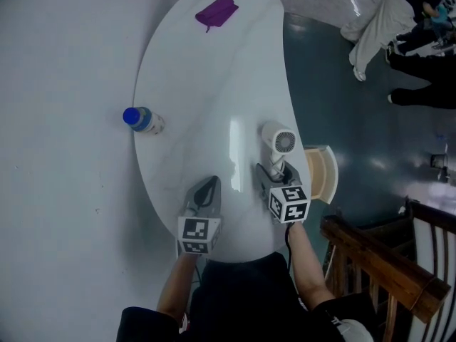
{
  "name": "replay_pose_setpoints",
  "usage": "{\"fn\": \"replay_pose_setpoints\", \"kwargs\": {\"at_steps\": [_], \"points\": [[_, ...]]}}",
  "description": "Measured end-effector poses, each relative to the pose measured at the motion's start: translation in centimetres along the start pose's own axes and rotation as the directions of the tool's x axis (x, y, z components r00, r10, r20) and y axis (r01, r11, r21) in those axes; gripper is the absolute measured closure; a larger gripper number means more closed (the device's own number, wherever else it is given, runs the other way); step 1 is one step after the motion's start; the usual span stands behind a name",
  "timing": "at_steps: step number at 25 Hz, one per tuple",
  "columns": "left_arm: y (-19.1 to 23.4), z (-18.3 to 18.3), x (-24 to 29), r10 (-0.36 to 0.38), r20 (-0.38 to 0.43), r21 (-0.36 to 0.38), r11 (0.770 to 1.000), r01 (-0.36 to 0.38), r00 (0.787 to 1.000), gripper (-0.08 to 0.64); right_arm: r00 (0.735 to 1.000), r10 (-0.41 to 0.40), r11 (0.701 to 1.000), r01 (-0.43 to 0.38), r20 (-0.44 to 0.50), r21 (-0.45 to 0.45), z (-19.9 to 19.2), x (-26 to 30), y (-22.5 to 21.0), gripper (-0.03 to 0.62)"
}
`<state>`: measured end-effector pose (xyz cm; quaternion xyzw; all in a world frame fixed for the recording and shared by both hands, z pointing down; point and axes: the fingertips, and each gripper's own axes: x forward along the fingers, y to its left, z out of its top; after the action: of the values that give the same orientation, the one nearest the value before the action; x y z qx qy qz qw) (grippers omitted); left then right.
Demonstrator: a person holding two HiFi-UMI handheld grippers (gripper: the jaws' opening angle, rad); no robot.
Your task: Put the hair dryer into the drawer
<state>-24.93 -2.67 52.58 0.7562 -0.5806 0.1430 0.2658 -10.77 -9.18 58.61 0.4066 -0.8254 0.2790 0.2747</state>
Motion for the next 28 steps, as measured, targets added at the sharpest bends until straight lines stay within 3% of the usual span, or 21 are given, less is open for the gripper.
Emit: {"fn": "replay_pose_setpoints", "kwargs": {"at_steps": [10,28], "points": [[-5.6,2.4,-0.3,-0.089,0.047,0.096,0.992,0.084,0.995,0.554,0.996,-0.056,0.998,0.053,0.077,0.028,0.8,-6.8,-2.4,0.347],[-17.3,1.8,-0.4,-0.151,0.055,0.153,0.978,0.141,0.987,0.554,0.986,-0.121,0.992,0.116,0.112,0.047,-3.1,-17.2,-10.6,0.347]]}}
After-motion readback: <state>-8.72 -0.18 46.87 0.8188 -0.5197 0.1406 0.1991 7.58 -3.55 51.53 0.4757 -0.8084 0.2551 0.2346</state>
